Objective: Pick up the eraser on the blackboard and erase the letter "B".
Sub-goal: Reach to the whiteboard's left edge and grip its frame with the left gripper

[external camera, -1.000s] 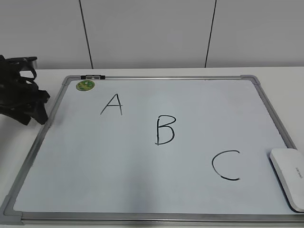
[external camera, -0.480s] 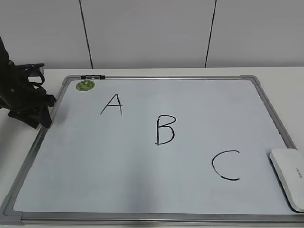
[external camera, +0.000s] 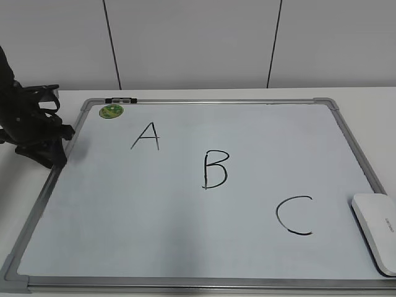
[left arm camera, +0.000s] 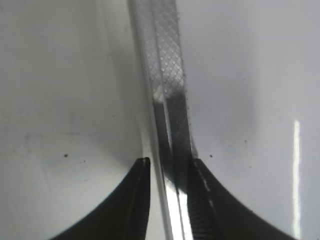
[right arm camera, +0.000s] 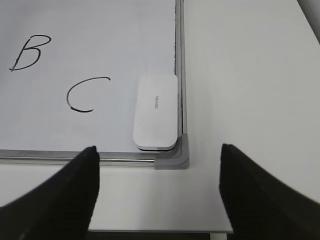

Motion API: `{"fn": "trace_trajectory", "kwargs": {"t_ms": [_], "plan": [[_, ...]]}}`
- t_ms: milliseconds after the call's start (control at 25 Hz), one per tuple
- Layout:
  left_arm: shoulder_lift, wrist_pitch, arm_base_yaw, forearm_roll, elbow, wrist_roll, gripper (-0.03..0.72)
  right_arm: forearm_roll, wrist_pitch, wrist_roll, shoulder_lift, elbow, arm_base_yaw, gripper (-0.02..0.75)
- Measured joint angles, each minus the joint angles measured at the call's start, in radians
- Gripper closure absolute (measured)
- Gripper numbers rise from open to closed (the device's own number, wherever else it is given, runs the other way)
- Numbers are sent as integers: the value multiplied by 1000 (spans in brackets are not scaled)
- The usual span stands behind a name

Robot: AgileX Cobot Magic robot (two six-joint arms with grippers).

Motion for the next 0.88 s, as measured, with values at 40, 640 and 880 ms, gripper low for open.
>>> {"fn": "trace_trajectory", "kwargs": {"t_ms": [40, 640, 880], "plan": [[0, 0, 0, 0, 0, 0, 515, 0, 0, 0, 0, 0, 0, 184], [18, 27, 6, -16, -19, -4, 650, 0, 0, 0, 0, 0, 0, 184], [17, 28, 6, -19, -19, -4, 650, 0, 0, 0, 0, 0, 0, 184]]}}
